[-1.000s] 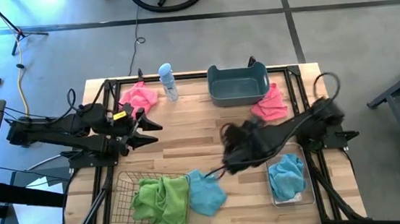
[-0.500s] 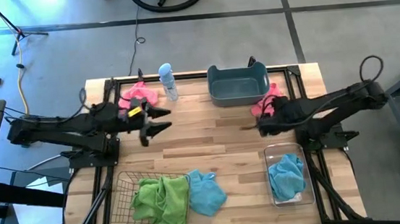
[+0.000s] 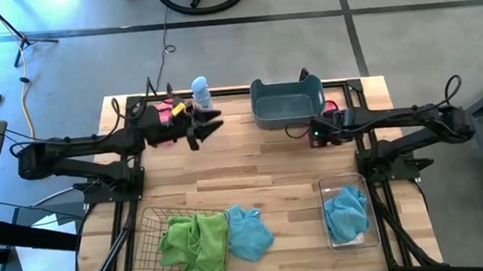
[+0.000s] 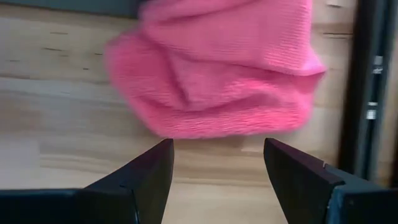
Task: Sort microfiber towel by color & place in baskets
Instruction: Put the pink towel into the dark blue bin
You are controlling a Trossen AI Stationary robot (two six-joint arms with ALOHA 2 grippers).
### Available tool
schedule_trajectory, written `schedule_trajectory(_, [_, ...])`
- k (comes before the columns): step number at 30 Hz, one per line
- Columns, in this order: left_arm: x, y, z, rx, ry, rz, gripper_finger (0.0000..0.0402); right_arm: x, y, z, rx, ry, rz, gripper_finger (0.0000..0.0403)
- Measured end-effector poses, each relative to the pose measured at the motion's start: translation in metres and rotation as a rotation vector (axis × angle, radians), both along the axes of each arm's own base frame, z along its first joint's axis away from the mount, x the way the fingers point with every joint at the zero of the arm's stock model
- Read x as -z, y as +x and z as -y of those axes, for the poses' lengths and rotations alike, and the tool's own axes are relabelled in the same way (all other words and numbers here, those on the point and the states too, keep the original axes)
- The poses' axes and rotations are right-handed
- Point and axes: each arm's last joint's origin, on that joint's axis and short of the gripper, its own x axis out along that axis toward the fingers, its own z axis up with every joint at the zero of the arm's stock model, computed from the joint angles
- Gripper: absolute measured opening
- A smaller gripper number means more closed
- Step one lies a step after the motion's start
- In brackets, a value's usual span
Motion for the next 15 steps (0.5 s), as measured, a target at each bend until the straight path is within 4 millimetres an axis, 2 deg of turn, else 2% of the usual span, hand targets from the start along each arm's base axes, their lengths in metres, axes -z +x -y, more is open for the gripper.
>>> schedule_trajectory(7, [-0.004, -0.007, -0.02, -0.024, -0.001, 0.04, 0.0245, 0.01, -0.002, 0.013, -0.059, -0.015, 0.017, 0.0245])
schedule_trajectory(15, [-0.006, -0.011, -0.029, 0.019, 0.01, 0.052, 0.0245, 0.011, -0.009, 0.026, -0.012, -0.049, -0.012, 0.0245])
